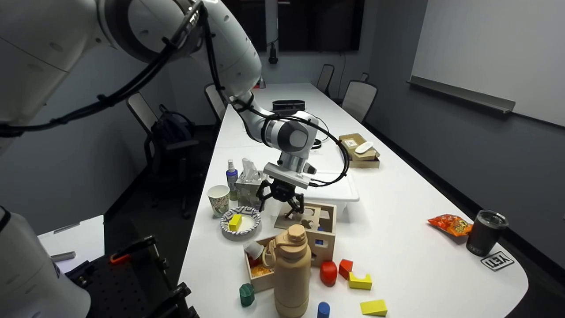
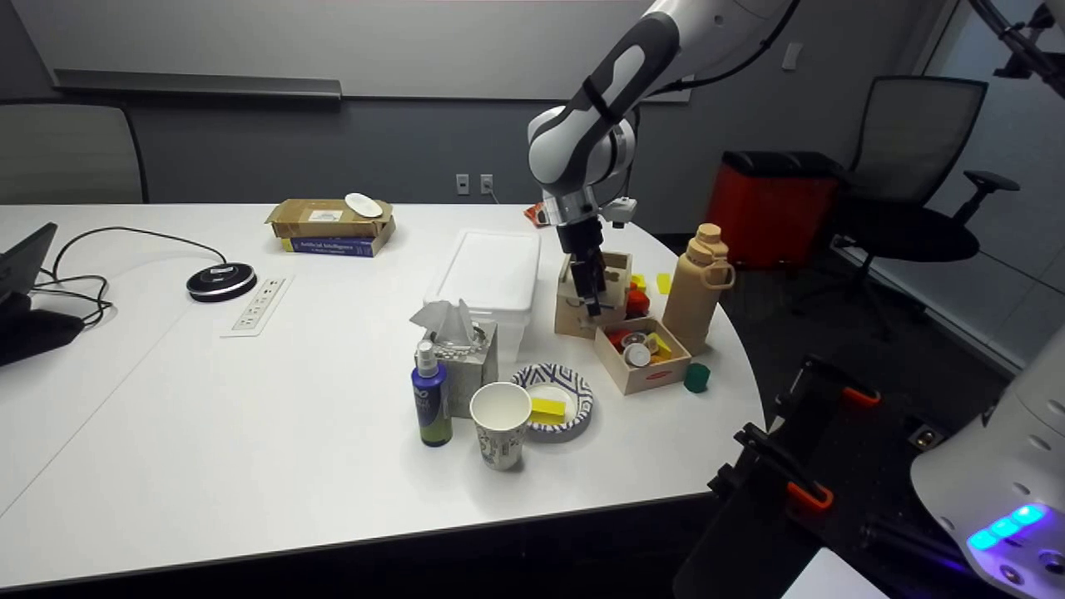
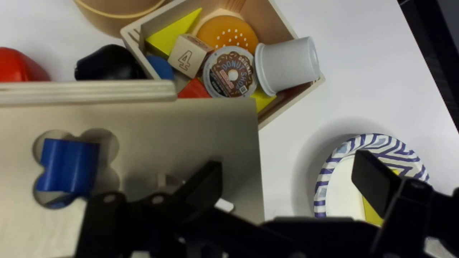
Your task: Slightly open the wooden box by sliding the lid off
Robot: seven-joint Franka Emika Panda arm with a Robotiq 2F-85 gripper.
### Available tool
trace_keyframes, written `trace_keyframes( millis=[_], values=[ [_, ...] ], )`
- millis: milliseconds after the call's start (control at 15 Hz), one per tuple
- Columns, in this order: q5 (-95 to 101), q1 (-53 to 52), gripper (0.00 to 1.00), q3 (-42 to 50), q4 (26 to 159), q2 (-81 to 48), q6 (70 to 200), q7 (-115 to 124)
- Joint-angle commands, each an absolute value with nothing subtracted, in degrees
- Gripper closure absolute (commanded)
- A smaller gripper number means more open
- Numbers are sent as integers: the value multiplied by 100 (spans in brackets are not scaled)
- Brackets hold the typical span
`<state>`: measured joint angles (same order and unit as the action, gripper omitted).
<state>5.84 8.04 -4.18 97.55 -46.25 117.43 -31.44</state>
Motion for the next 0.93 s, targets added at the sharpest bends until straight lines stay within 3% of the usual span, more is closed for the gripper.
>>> trace_keyframes(
  millis=[0,867],
  values=[
    [507,857,0,-562,10047,-4402,11682,-3350],
    [425,820,0,-798,10472,-4182,11670,-3615]
  ],
)
